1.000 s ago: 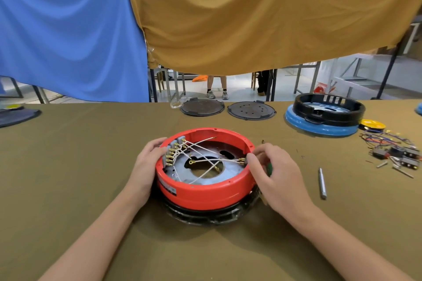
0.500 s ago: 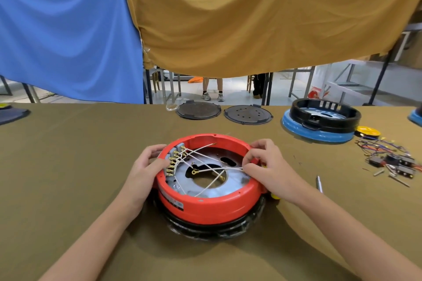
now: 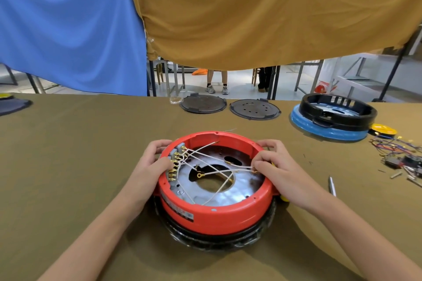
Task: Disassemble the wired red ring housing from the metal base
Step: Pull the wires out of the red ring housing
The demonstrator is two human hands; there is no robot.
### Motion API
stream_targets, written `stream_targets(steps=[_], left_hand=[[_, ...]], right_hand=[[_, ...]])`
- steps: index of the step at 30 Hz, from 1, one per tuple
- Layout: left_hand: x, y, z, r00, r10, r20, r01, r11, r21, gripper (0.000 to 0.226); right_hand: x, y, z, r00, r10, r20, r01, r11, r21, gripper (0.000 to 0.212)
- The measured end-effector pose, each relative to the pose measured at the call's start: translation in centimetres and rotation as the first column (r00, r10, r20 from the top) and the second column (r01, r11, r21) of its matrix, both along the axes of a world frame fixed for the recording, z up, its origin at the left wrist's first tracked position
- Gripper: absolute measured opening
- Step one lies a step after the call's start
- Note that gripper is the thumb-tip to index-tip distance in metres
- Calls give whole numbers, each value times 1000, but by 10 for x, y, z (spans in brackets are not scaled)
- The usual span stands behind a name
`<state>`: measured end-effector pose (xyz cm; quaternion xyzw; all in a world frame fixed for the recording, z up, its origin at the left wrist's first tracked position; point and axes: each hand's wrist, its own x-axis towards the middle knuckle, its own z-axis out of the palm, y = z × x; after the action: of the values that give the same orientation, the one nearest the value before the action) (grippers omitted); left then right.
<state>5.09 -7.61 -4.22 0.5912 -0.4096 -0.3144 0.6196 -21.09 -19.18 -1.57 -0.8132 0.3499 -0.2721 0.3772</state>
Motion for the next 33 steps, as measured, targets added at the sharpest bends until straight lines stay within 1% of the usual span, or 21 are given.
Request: stream_targets(steps=[5, 10, 15, 22, 26, 29, 33], left_hand=[[1, 3, 3, 999, -25, -43, 28, 998, 50, 46], [-1, 6, 9, 997, -37, -61, 43, 994, 97, 43], [-9, 6, 10, 992, -38, -120, 46, 997, 64, 46], [-11, 5, 12, 993, -25, -115, 33, 997, 71, 50], [-13, 6, 13, 995, -26, -101, 34, 996, 79, 51], [-14, 6, 14, 996, -38, -86, 46, 995, 93, 52], [-15, 5, 14, 996, -45, -72, 53, 993, 110, 52]], right_hand=[[0, 0, -2, 999, -3, 40, 3, 1000, 0, 26], [-3, 3, 4, 1000, 12, 4, -12, 1000, 3, 20], [-1, 10, 9, 999, 34, -31, -33, 999, 37, 20], [0, 10, 6, 999, 18, 34, -21, 996, 83, 21], [0, 9, 3, 999, 2, 50, -6, 998, 64, 21], [-2, 8, 4, 999, 5, 39, -7, 999, 49, 20], [-5, 9, 8, 1000, -1, -23, 2, 999, 46, 18]])
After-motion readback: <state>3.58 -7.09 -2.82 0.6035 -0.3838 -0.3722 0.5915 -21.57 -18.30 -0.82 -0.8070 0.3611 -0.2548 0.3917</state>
